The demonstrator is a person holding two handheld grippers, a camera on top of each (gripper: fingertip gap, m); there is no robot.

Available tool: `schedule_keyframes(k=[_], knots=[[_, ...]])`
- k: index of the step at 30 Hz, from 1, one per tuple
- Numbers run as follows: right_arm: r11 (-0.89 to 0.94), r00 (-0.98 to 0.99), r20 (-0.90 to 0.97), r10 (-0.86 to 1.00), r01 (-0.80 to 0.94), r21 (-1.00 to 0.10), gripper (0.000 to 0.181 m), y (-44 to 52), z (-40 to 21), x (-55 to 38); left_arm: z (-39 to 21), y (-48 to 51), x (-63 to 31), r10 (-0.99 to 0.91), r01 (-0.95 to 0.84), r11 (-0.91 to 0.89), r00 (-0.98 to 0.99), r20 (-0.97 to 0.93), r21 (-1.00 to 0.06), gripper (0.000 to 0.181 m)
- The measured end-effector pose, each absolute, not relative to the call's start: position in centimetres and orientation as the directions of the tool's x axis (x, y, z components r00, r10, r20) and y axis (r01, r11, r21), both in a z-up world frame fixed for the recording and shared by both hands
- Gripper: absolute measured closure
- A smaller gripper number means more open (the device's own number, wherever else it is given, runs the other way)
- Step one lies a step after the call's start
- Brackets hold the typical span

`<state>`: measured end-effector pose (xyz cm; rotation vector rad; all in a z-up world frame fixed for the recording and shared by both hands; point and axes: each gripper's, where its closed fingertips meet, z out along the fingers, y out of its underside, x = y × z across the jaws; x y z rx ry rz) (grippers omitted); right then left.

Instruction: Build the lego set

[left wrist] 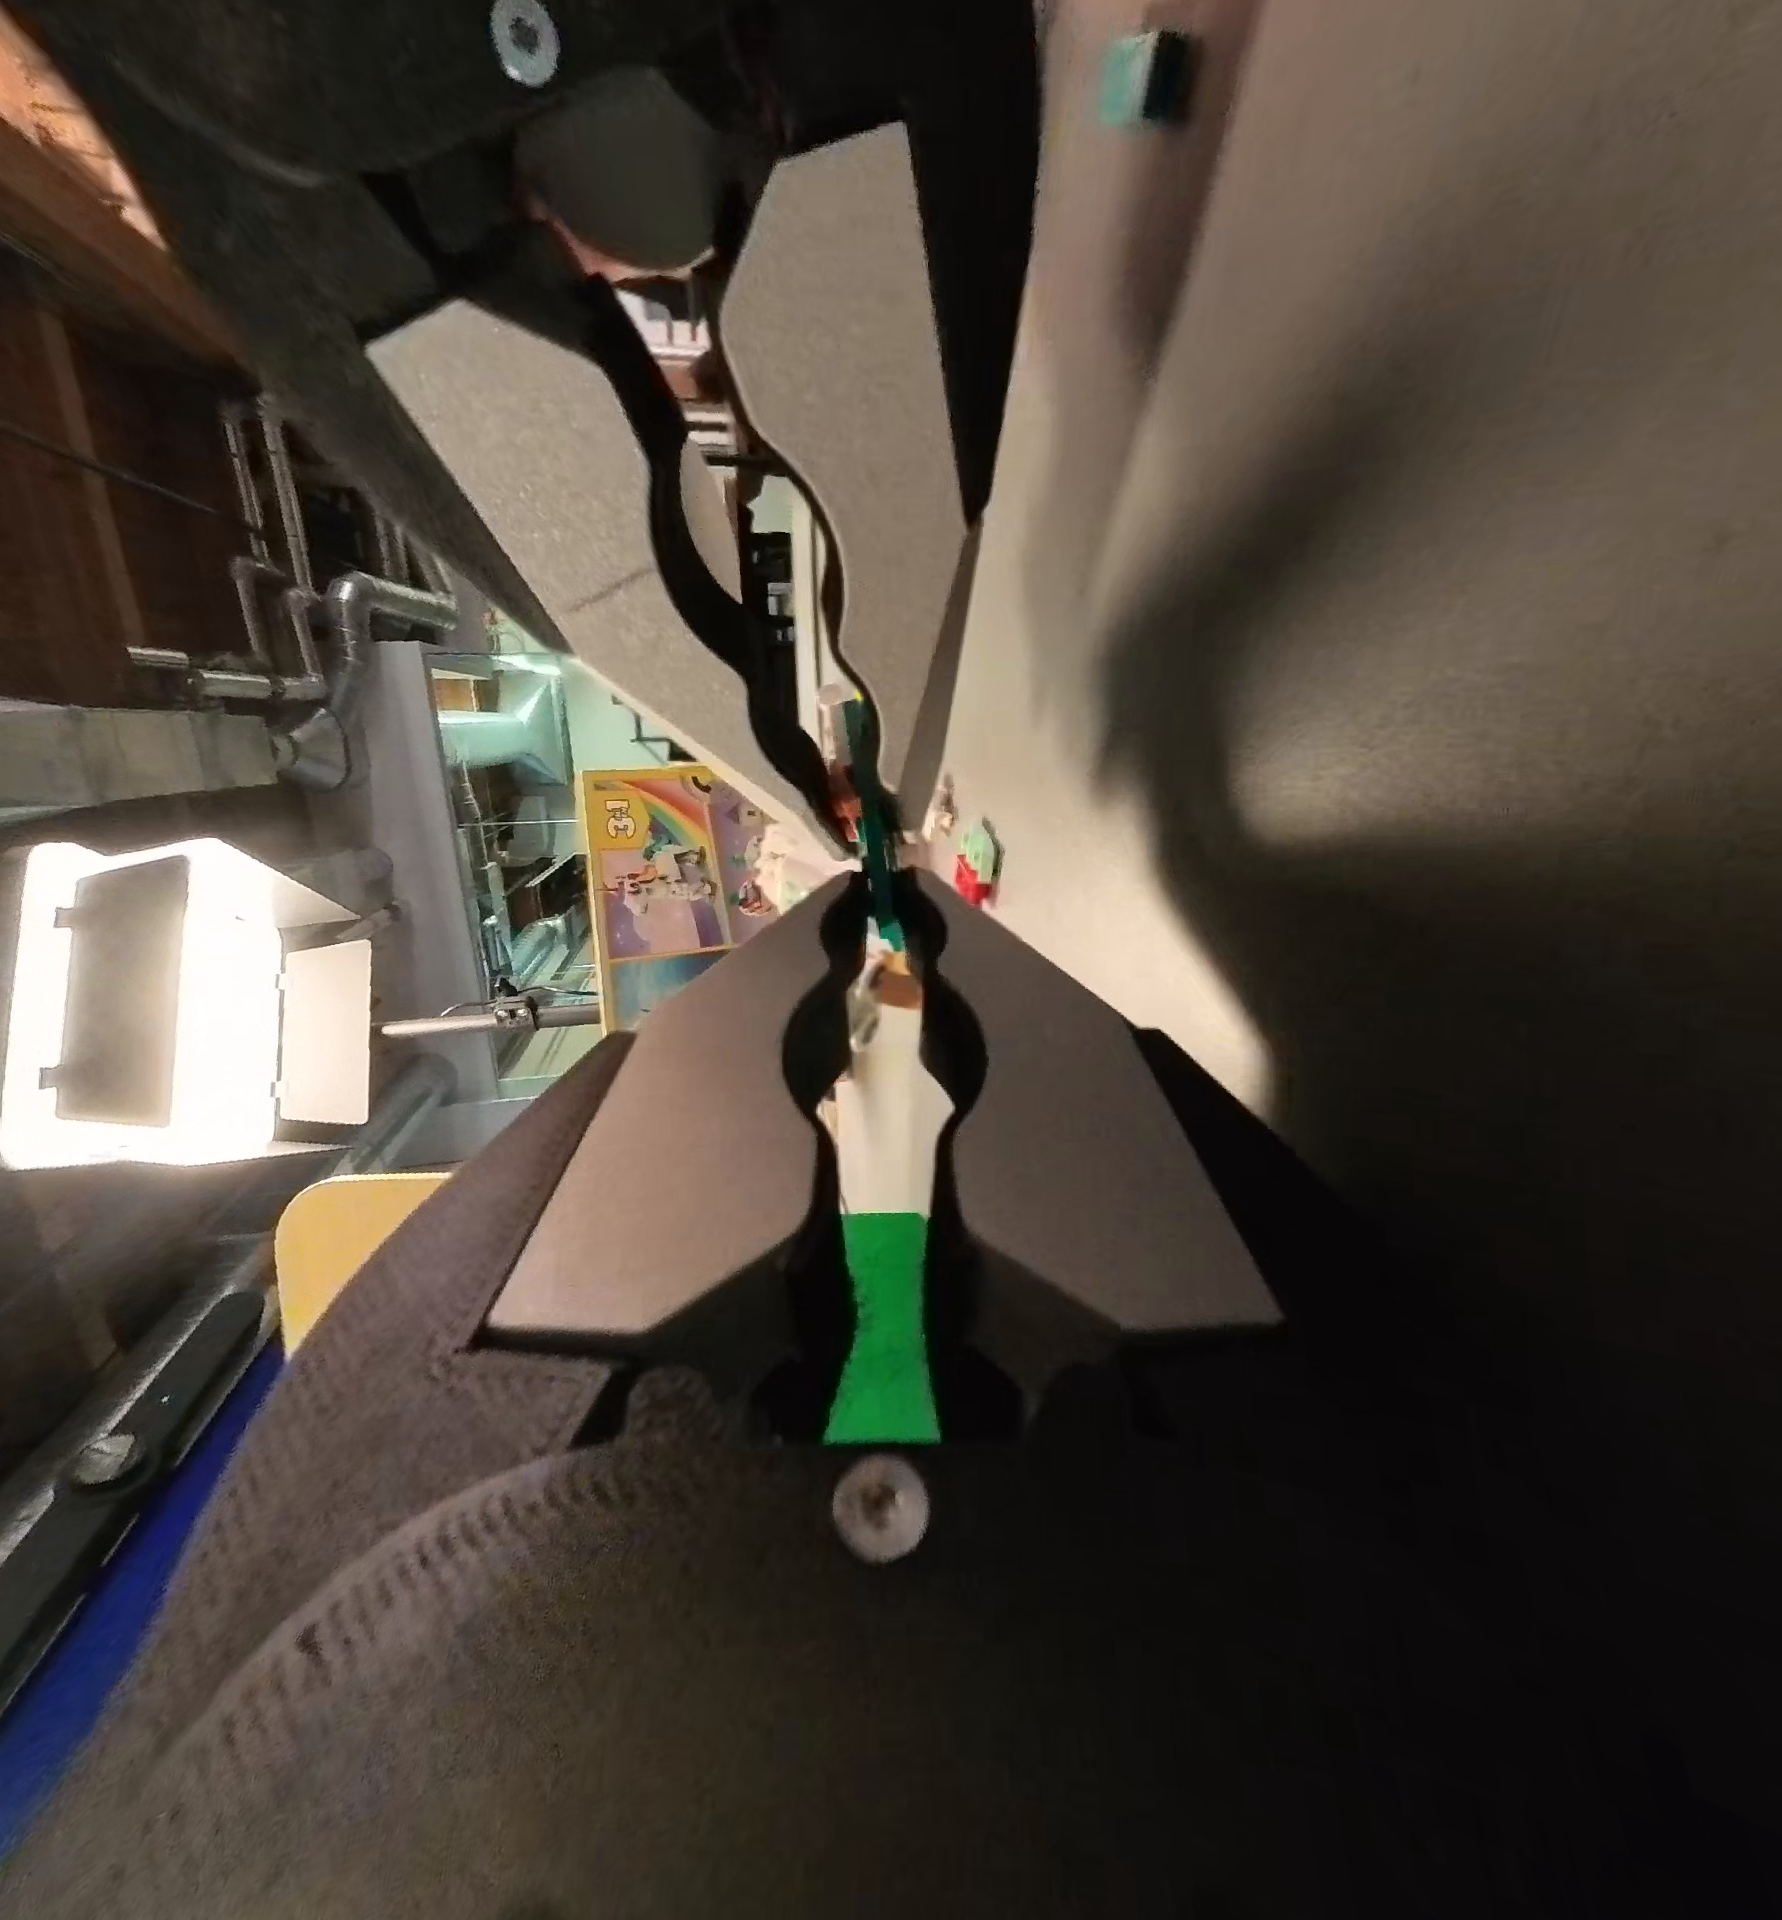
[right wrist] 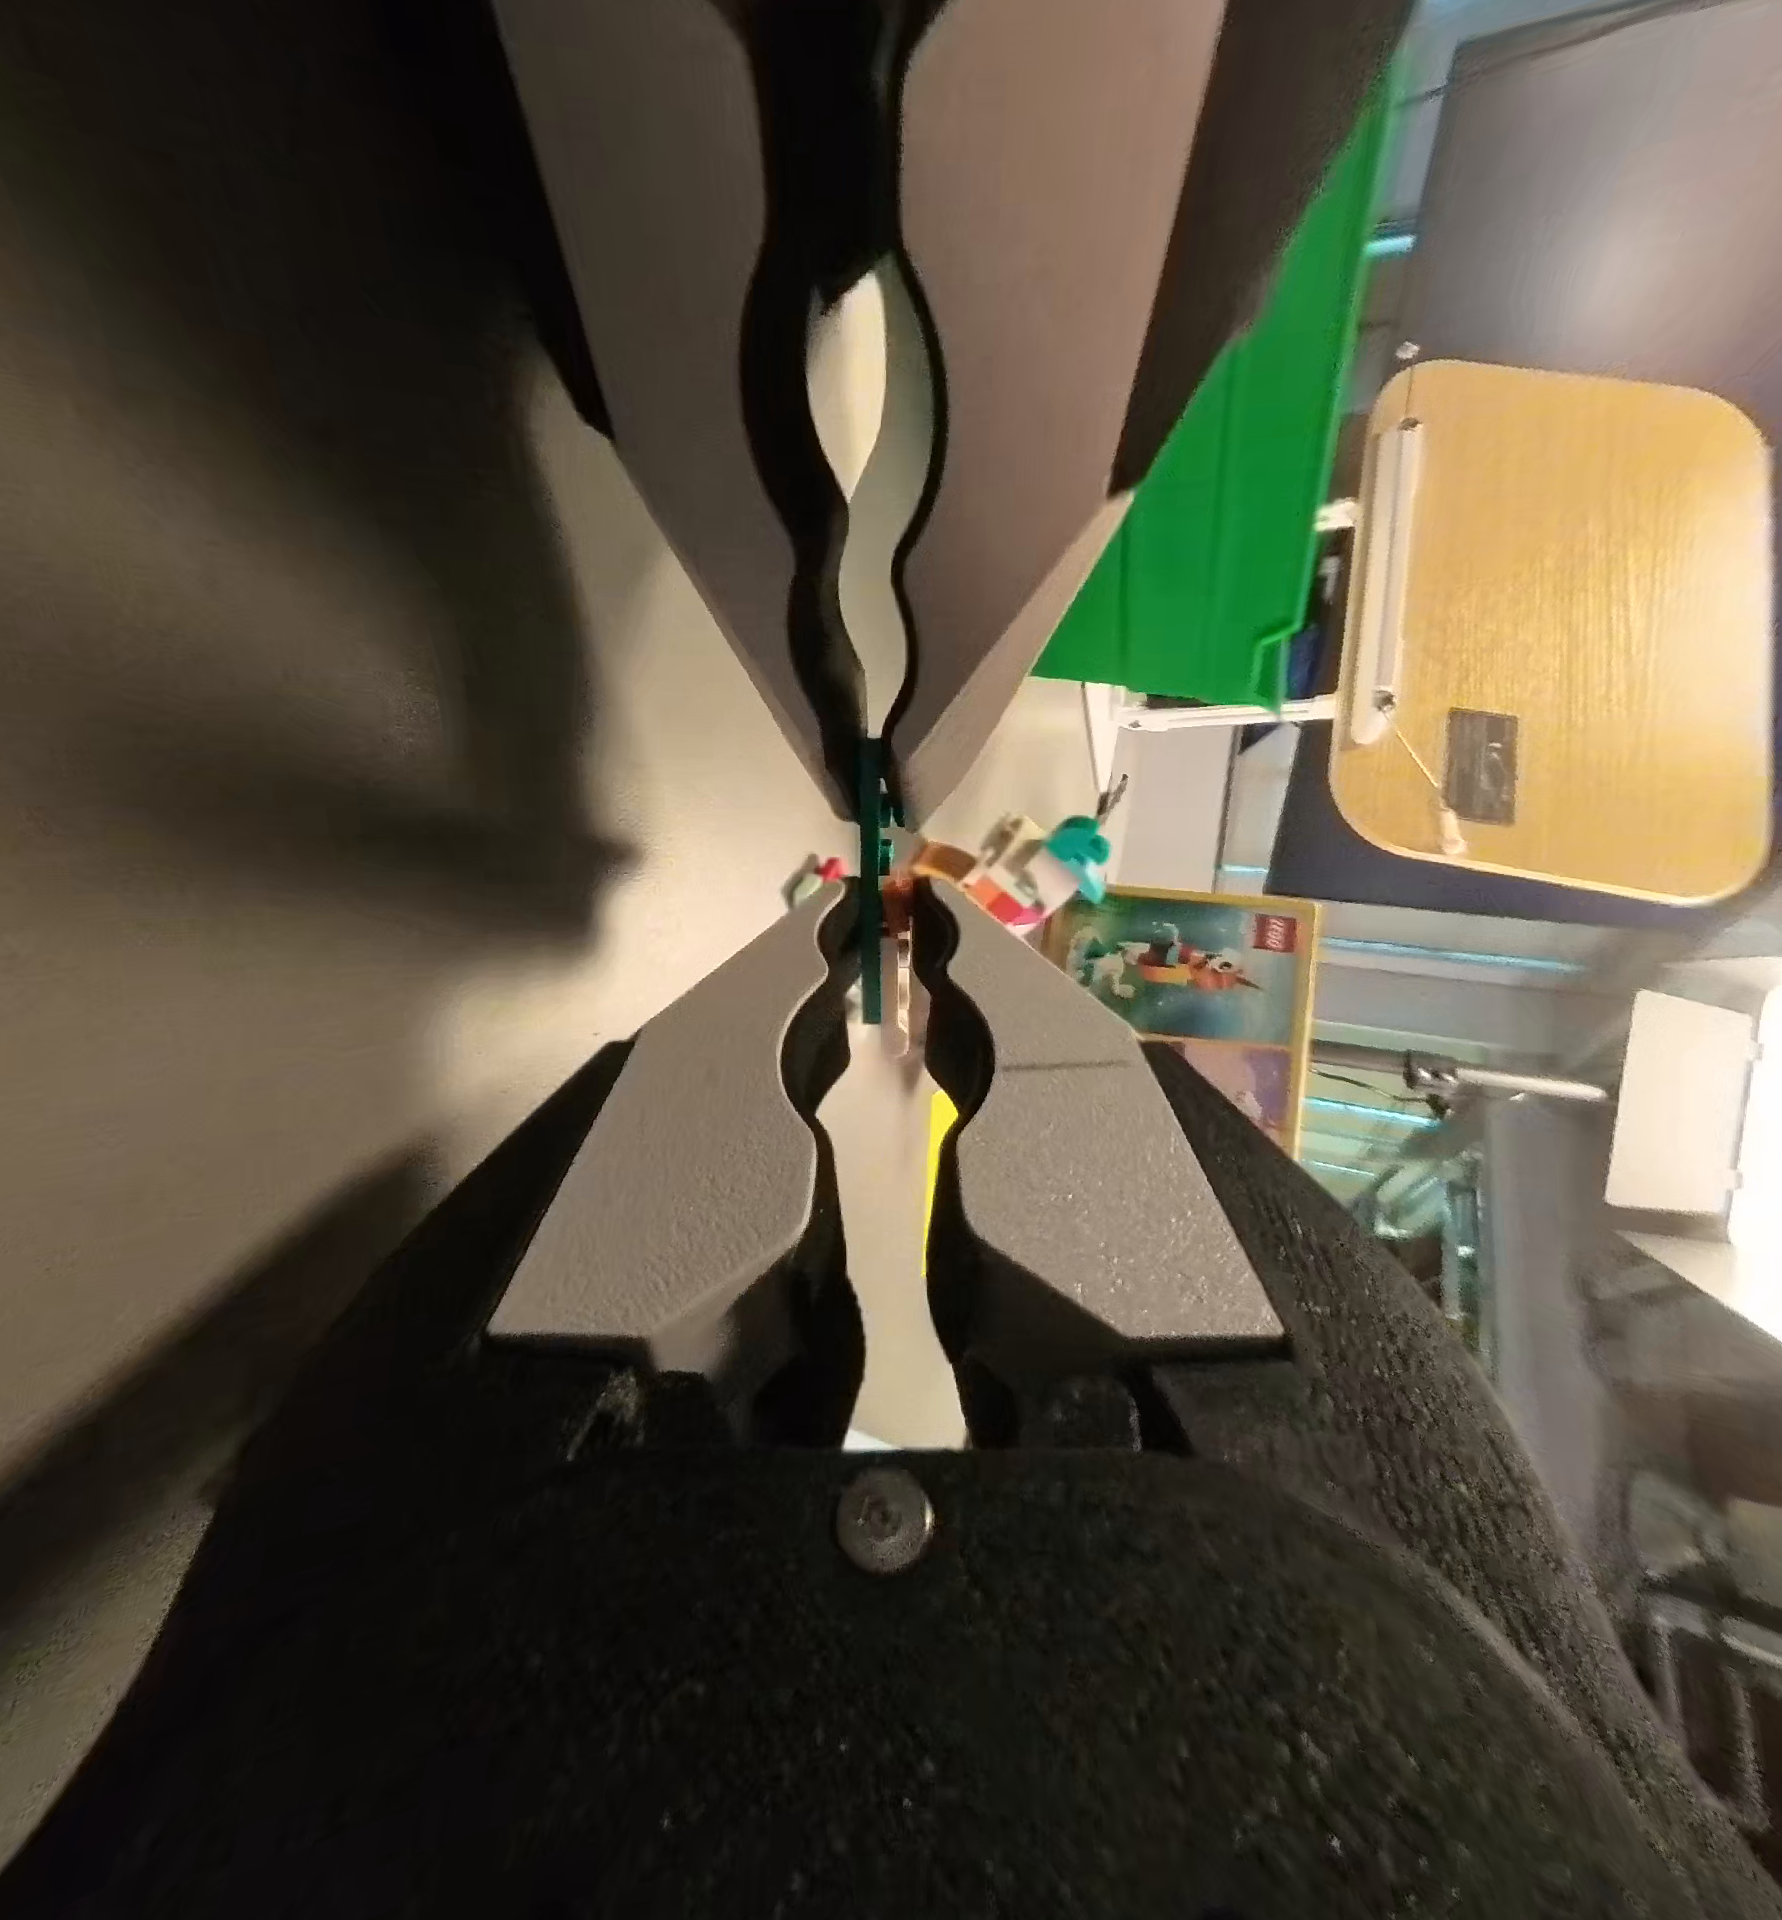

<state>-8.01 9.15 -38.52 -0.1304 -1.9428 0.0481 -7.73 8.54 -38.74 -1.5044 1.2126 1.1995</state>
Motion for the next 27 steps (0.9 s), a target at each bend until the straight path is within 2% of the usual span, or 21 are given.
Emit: schedule_keyframes(k=[3, 7, 8, 10, 12, 14, 19, 21, 25, 27], knots=[[0.996, -0.398, 0.913, 0.084, 0.059, -0.066, 0.176, 9.2, -39.2, -7.8, -39.4, 8.6, -7.5, -0.214, -0.984, -0.172, 0.074, -0.974, -0.037, 0.177], [0.987, -0.411, 0.898, 0.159, 0.072, -0.142, 0.174, 9.3, -38.9, -7.8, -39.1, 8.8, -7.5, -0.200, -0.981, -0.175, 0.113, -0.973, -0.078, 0.177], [0.983, -0.410, 0.893, 0.186, 0.083, -0.167, 0.171, 9.3, -38.7, -7.8, -38.7, 8.8, -7.7, -0.178, -0.980, -0.179, 0.120, -0.977, -0.088, 0.178], [0.971, -0.405, 0.882, 0.240, 0.104, -0.217, 0.151, 9.3, -38.3, -7.7, -38.7, 8.8, -8.1, -0.175, -0.978, -0.192, 0.120, -0.977, -0.086, 0.178], [0.966, -0.391, 0.883, 0.258, 0.120, -0.228, 0.148, 9.7, -38.0, -7.7, -38.5, 8.8, -8.0, -0.165, -0.979, -0.189, 0.110, -0.980, -0.078, 0.178], [0.970, -0.389, 0.890, 0.239, 0.137, -0.200, 0.149, 10.3, -38.1, -7.6, -38.6, 8.8, -8.0, -0.166, -0.979, -0.191, 0.109, -0.980, -0.076, 0.178], [0.991, -0.372, 0.920, 0.120, 0.101, -0.089, 0.170, 10.2, -38.4, -7.5, -38.2, 8.7, -7.8, -0.151, -0.980, -0.179, 0.118, -0.982, -0.090, 0.178], [0.994, -0.369, 0.925, 0.092, 0.090, -0.063, 0.171, 10.2, -38.4, -7.5, -38.3, 8.7, -7.7, -0.155, -0.982, -0.174, 0.103, -0.983, -0.076, 0.178], [0.977, -0.567, 0.798, 0.202, 0.062, -0.204, 0.166, 9.8, -38.8, -5.7, -38.4, 8.6, -6.7, -0.146, -0.993, -0.120, 0.007, -0.989, 0.011, 0.178], [0.928, -0.696, 0.643, 0.321, 0.096, -0.359, 0.141, 9.3, -38.8, -4.2, -38.5, 8.6, -6.4, -0.144, -0.994, -0.109, -0.017, -0.989, 0.033, 0.178]])
